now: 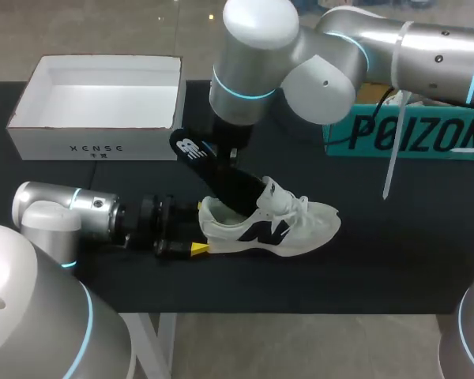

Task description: Take the shoe out of the shoebox, open the shoe tongue, remove and reinsert the insole, then place the shoe into the shoebox

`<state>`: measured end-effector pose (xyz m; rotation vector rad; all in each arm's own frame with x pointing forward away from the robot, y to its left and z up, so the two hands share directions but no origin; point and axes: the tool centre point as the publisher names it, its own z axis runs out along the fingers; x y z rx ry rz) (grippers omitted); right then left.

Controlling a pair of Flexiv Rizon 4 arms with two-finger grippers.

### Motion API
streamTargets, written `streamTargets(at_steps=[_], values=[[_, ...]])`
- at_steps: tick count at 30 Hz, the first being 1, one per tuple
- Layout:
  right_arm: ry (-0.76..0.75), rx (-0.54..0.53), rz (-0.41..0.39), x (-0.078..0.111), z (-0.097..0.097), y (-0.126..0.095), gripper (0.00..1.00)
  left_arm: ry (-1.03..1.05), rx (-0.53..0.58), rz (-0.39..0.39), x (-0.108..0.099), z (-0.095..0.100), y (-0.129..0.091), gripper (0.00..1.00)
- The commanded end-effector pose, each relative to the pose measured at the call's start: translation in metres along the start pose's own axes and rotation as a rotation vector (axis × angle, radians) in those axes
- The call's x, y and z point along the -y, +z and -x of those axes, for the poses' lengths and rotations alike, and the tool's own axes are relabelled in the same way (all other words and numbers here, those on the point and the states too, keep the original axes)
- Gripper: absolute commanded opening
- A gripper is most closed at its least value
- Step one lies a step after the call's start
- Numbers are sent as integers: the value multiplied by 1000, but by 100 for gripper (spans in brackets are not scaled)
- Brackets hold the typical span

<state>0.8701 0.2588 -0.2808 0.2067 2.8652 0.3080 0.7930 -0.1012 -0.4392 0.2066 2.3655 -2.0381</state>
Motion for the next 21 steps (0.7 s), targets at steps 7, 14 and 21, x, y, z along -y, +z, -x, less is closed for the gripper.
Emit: streamTargets(at_steps=[7,14,21], values=[[52,165,102,-4,52,-105,0,0,0,2,-4,0,2,0],[99,304,160,2,84,-181,0,0,0,2,-4,0,2,0],[101,363,154,7,86,-211,0,0,0,2,-4,0,2,0]])
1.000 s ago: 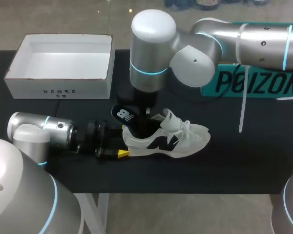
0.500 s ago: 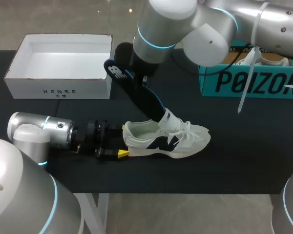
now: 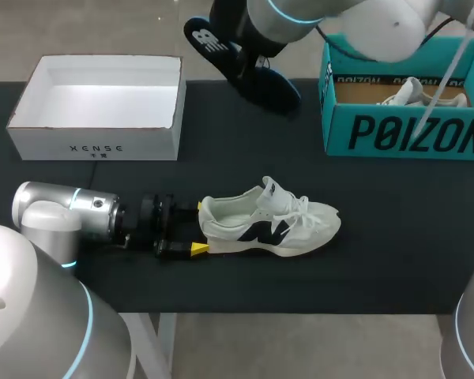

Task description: Take the shoe out of the shoebox, open the shoe tongue, remove and reinsert the insole, then place the shoe into the shoebox

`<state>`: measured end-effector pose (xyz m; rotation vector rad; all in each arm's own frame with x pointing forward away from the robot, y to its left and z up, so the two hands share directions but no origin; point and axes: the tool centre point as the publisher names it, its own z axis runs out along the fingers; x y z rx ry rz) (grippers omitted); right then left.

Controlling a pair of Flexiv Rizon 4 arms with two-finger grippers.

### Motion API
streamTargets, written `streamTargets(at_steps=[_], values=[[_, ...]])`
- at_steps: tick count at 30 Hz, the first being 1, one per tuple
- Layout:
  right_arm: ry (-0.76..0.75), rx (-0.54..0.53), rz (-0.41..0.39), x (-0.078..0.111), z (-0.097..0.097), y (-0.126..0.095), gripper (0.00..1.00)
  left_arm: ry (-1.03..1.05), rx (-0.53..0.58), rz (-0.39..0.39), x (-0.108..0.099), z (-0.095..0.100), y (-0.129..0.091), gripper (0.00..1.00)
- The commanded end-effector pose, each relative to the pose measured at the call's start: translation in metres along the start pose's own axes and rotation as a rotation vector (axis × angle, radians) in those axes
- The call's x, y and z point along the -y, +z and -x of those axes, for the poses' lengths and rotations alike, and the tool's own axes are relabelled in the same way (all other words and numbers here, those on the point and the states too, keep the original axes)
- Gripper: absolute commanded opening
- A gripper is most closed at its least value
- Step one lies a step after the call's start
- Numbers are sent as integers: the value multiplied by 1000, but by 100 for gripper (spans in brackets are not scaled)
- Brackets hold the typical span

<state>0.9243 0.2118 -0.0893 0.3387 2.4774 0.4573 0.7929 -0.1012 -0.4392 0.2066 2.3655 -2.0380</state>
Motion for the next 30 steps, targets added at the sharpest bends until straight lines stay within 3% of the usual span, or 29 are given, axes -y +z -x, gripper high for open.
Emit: streamTargets(at_steps=[1,21,30], values=[[1,12,2,6,-4,-40,0,0,0,2,-4,0,2,0],[1,12,2,6,-4,-40,0,0,0,2,-4,0,2,0],[345,-177,233,43,-49,-96,0,0,0,2,-4,0,2,0]])
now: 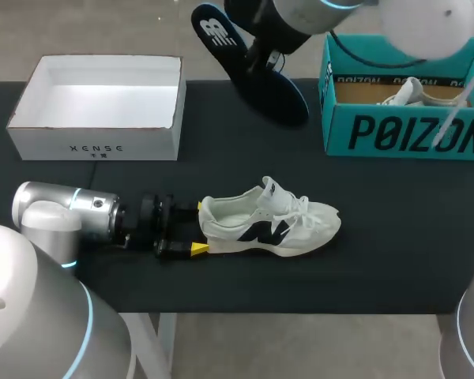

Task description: Take the shoe out of the shoebox, open the shoe tongue, remove and reinsert the insole, then place the shoe into the shoebox

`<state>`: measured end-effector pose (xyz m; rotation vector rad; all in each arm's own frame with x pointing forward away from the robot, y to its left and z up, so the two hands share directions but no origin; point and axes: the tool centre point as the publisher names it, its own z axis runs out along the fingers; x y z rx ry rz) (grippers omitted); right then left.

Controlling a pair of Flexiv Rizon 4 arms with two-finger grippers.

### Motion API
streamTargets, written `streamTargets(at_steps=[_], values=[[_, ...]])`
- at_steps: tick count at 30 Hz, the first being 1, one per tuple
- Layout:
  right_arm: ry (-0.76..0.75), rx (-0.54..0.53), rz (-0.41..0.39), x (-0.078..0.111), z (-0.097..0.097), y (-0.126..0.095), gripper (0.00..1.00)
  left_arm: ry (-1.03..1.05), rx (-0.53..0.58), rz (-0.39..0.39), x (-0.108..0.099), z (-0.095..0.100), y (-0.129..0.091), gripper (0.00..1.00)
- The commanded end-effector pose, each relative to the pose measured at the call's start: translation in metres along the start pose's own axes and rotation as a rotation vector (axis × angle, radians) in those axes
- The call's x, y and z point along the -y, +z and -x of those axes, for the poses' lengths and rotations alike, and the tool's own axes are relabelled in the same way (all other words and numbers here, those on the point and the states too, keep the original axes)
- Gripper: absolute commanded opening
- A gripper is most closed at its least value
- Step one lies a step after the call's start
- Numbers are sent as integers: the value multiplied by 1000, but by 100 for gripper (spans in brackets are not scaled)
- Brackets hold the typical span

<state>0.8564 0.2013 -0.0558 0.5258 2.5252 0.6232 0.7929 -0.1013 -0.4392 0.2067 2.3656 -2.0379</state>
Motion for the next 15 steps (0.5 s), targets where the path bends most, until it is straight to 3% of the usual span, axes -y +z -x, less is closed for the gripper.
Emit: streamTargets(at_steps=[1,8,15], values=[[175,-107,175,40,-14,-31,0,0,0,2,-4,0,2,0],[243,-185,174,45,-38,-63,0,0,0,2,-4,0,2,0],[274,-227,251,39,-41,-92,0,0,0,2,-4,0,2,0]])
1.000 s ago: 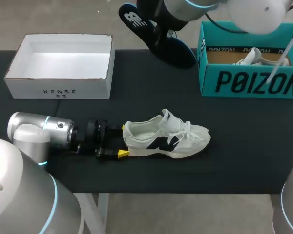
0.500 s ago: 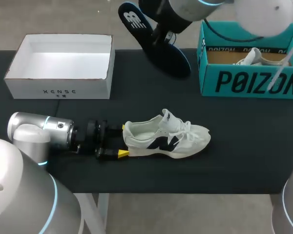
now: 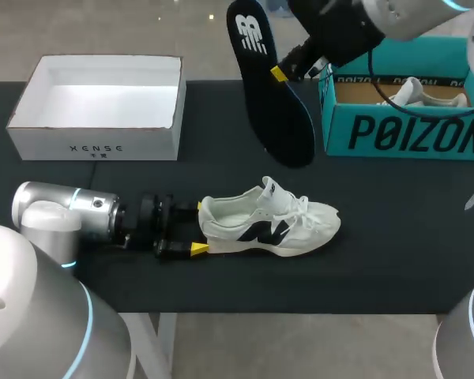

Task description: Take the shoe out of the shoebox, open the shoe tongue, remove and reinsert the insole, then place the shoe into the shoebox

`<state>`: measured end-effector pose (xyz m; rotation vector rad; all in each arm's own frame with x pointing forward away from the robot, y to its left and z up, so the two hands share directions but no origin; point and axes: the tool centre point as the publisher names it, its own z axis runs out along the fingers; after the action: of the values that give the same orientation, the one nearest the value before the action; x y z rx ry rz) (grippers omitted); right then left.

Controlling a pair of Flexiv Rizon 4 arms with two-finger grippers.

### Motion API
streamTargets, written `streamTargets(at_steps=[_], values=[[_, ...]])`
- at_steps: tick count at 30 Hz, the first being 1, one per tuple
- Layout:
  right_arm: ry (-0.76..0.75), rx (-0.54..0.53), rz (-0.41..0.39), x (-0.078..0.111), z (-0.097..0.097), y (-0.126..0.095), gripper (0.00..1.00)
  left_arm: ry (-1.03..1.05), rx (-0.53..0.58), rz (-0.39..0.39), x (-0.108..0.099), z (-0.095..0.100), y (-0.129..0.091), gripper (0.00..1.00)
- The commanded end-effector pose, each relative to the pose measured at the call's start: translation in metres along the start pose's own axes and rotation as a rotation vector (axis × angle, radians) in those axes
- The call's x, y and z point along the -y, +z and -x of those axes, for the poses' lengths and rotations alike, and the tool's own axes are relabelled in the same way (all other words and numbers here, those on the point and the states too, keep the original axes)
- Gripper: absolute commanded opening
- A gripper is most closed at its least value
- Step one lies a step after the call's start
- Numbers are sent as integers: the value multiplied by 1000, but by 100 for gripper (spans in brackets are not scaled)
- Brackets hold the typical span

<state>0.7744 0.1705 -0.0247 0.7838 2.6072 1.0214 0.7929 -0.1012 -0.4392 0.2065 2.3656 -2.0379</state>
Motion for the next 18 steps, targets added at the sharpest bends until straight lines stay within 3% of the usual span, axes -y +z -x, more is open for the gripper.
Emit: streamTargets(at_steps=[1,6,13,18], values=[[-9,-26,103,5,-3,-18,0,0,0,2,-4,0,2,0],[-29,-119,154,-3,-9,-31,0,0,0,2,-4,0,2,0],[-49,-190,127,-11,-19,-45,0,0,0,2,-4,0,2,0],[-51,-186,101,-17,-29,-57,0,0,0,2,-4,0,2,0]])
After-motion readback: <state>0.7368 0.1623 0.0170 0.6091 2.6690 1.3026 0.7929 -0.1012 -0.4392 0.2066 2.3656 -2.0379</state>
